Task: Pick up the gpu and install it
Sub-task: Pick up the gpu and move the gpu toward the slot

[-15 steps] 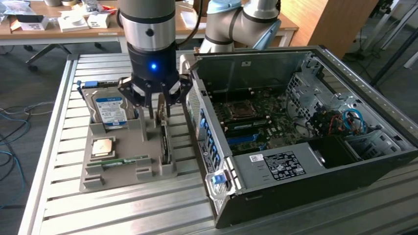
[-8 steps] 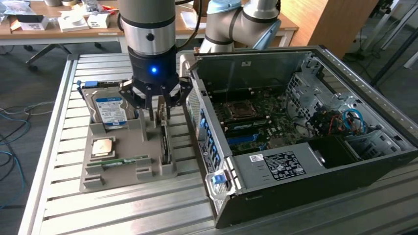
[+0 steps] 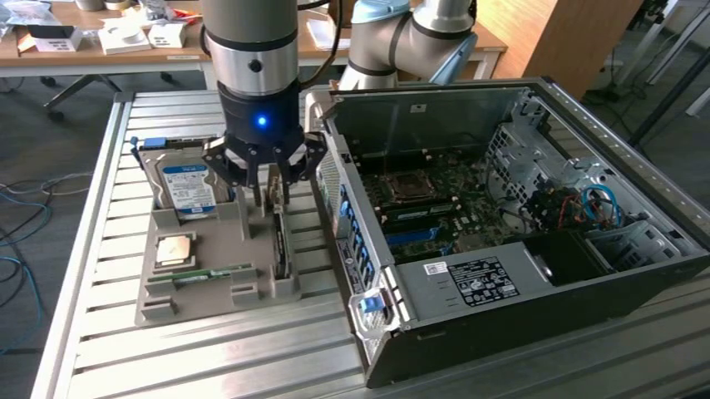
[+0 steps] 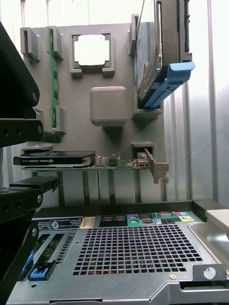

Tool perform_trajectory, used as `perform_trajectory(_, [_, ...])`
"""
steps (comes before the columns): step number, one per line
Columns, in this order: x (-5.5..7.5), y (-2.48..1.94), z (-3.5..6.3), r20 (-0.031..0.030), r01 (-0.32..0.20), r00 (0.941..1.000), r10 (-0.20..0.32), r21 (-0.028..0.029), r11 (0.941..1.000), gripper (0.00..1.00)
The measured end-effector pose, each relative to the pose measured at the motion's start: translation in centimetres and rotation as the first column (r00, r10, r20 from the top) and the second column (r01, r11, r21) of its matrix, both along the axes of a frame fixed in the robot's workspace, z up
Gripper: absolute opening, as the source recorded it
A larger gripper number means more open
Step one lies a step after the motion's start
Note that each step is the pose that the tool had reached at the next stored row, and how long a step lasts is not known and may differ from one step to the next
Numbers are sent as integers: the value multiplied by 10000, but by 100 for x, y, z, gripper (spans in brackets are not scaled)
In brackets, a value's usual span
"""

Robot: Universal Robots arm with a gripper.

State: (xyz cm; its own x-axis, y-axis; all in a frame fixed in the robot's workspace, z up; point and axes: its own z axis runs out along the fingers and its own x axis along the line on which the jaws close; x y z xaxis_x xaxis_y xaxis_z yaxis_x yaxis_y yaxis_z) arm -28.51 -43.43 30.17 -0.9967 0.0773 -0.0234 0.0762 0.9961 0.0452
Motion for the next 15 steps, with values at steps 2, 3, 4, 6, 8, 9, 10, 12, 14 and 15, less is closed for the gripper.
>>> perform_trajectory(2, [0, 0, -19, 0, 0, 10000, 0, 0, 10000, 42])
perform_trajectory(3, [0, 0, -28, 0, -1, 10000, 1, 0, 10000, 42])
perform_trajectory(4, [0, 0, -38, -1, 0, 10000, 0, -1, 10000, 42])
perform_trajectory(6, [0, 0, -56, -2, 0, 10000, 0, -1, 10000, 42])
perform_trajectory(8, [0, 0, -72, -1, 0, 10000, 0, -1, 10000, 42])
perform_trajectory(9, [0, 0, -79, -1, 0, 10000, 0, -1, 10000, 42])
perform_trajectory(10, [0, 0, -83, -1, 0, 10000, 0, -1, 10000, 42])
perform_trajectory(12, [0, 0, -88, -4, 0, 10000, 0, -3, 10000, 42])
perform_trajectory(14, [0, 0, -89, -3, 0, 10000, 0, -3, 10000, 42])
perform_trajectory(15, [-1, -1, -91, -2, 1, 10000, -1, -1, 10000, 42])
